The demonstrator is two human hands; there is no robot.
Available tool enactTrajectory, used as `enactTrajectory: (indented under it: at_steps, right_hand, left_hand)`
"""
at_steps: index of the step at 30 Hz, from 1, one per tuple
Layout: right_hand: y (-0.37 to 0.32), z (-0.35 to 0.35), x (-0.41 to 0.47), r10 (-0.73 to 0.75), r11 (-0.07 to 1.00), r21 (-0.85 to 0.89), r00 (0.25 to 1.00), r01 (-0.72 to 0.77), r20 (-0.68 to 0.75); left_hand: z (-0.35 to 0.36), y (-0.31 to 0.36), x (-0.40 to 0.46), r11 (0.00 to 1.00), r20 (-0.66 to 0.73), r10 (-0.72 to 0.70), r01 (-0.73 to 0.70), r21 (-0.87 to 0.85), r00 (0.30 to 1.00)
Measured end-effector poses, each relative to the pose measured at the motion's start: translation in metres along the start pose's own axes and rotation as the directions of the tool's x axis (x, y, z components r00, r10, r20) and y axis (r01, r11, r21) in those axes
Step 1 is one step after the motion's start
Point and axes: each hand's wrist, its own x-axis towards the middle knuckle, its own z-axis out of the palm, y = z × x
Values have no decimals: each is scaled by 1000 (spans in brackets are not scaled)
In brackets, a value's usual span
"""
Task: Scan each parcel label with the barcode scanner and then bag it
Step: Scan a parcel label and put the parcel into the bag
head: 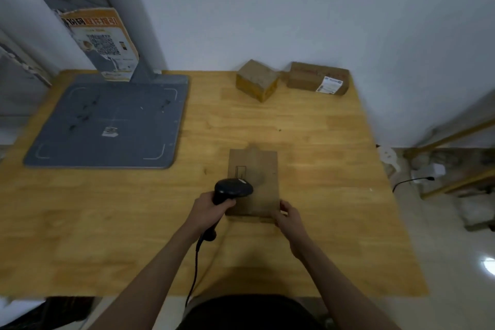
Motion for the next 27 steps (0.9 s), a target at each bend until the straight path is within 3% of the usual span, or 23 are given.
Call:
enactTrajectory:
  at_steps: [6,13,16,21,27]
  right_hand:
    - [7,-24,-31,-145,984,81,979,157,-145]
    - [2,-40,-19,-243,952,-236,952,197,-185]
    - [-22,-38,-21,-310,930,-274,924,246,-222]
    - [-31,-26,-12,-452,739,-634,866,229,-213]
    - [-27,-29,-7,-442,699,-678,882,227,-161]
  left_hand:
    - [40,13,-9,999,146,52,-54,4,988]
    - [40,19,-6,994,197,3,19,-108,980]
    - [41,22,-7,989,179,22,5,-148,984]
    - [23,24,-6,992,138,56,-39,-123,989]
    - [2,28,-8,993,98,109,-103,-59,989]
